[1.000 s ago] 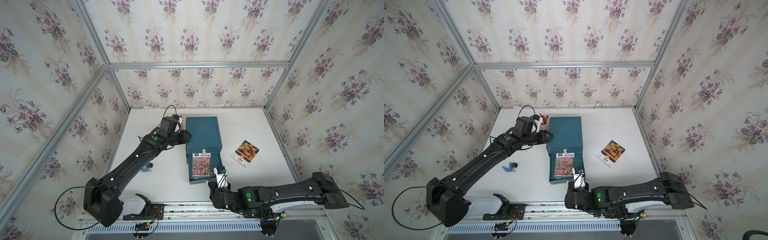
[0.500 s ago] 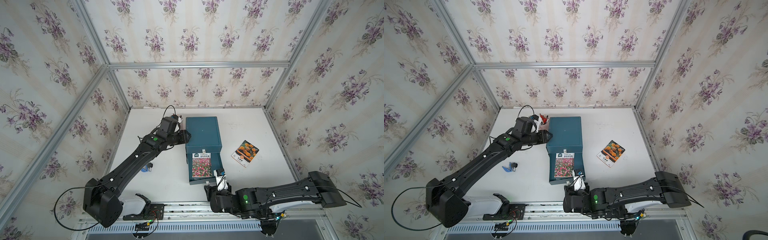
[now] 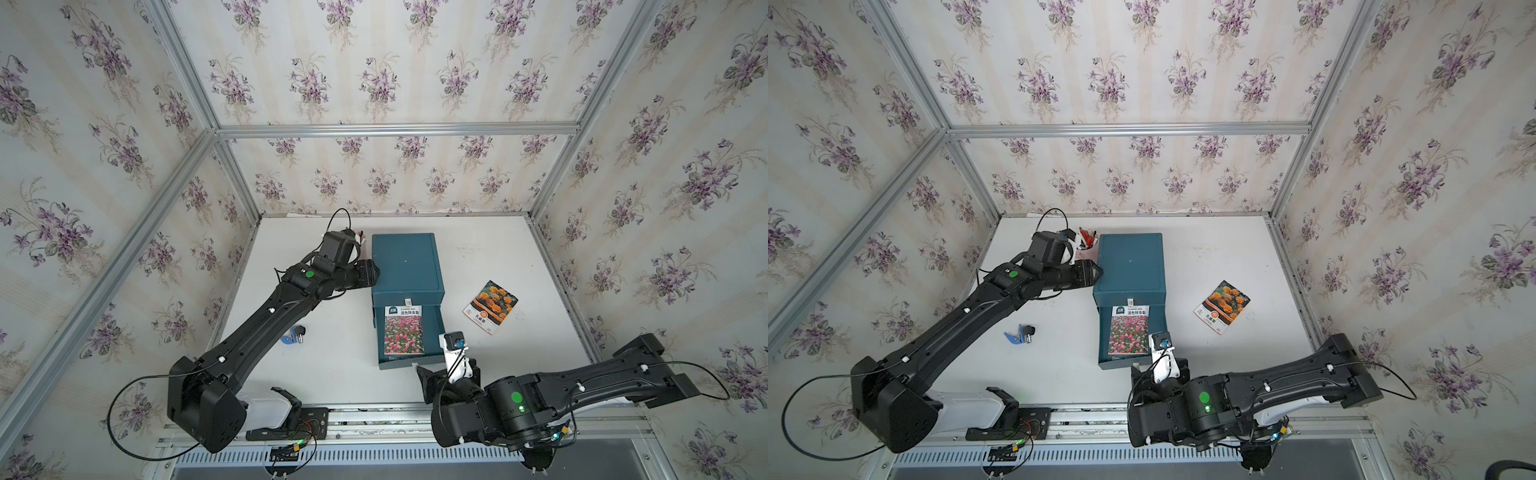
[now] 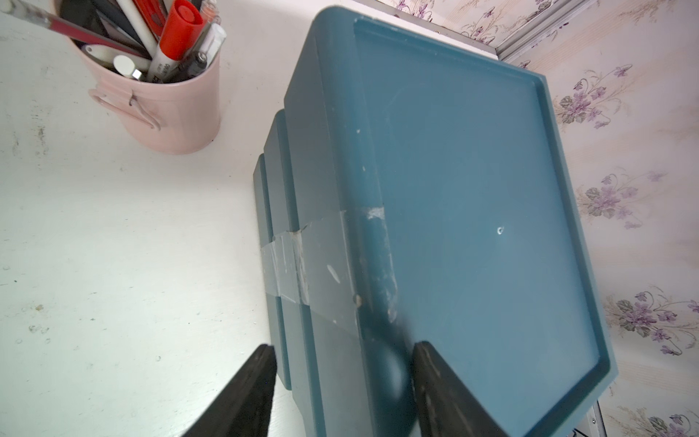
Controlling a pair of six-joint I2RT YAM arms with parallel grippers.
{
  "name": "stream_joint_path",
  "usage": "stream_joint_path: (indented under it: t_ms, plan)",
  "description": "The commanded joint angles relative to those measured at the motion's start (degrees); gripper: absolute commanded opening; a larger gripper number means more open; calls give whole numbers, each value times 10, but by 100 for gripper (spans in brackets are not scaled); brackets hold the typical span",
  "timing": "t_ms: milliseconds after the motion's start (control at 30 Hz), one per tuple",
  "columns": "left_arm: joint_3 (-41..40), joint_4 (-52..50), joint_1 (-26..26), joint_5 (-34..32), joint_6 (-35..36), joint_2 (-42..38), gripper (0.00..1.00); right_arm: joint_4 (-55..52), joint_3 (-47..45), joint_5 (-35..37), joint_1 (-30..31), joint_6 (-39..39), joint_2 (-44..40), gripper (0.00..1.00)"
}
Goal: Take the seed bags out of the drawer
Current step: Pick up the seed packet from the drawer.
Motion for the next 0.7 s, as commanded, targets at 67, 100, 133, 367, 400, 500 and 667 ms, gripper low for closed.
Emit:
stream_joint_path:
  t_ms: [67,100,133,367,400,500,667]
  plan:
    - [15,-57,0,-10,14,5,64,-102,67,-1,-25,15,18,85]
    - [17,-58,1,-10,13,1,64,-110,81,-6,-31,11,26,85]
    - [19,-60,0,-10,13,-4,65,-119,96,-12,-40,5,36,86]
    - [22,-62,1,-7,20,-47,73,-62,126,-75,-130,-103,40,85]
    - [23,-65,0,-10,22,-51,74,-53,125,-82,-141,-112,37,85]
    - [22,-78,0,-23,27,-66,77,-31,119,-99,-169,-136,23,84]
    - [21,-99,1,-34,31,-84,78,-8,101,-122,-198,-156,2,83]
